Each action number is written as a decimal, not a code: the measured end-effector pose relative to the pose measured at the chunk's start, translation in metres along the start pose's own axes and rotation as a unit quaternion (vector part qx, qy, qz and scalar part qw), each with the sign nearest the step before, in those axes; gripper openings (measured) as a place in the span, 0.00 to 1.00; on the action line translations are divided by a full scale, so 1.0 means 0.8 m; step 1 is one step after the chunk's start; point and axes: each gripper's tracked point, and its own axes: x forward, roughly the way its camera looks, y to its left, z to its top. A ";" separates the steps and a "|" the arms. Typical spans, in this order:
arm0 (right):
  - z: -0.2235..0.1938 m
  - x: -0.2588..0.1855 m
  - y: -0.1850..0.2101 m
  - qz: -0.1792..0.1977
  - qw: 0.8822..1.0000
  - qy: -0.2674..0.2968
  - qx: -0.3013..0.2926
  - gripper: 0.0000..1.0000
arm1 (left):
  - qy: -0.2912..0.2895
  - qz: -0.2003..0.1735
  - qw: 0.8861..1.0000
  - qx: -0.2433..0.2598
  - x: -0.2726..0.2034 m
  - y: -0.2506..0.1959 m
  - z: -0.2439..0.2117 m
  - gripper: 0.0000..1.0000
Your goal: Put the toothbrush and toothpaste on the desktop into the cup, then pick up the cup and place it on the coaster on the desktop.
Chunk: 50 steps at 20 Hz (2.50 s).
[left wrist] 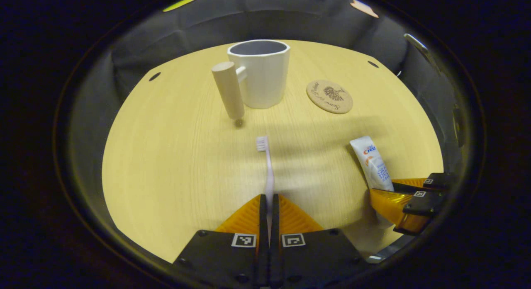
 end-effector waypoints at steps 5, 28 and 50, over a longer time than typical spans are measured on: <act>0.001 0.000 0.000 0.009 1.000 -0.012 0.008 0.19 | -0.025 -0.003 1.000 -0.008 0.002 0.001 0.008 0.08; 0.009 -0.033 0.003 0.090 0.992 -0.061 0.067 0.08 | -0.379 -0.044 0.924 0.014 -0.252 -0.001 0.349 0.06; -0.003 -0.036 -0.028 0.083 0.991 -0.051 0.095 0.08 | -0.372 -0.062 0.926 -0.023 -0.094 0.009 0.397 0.06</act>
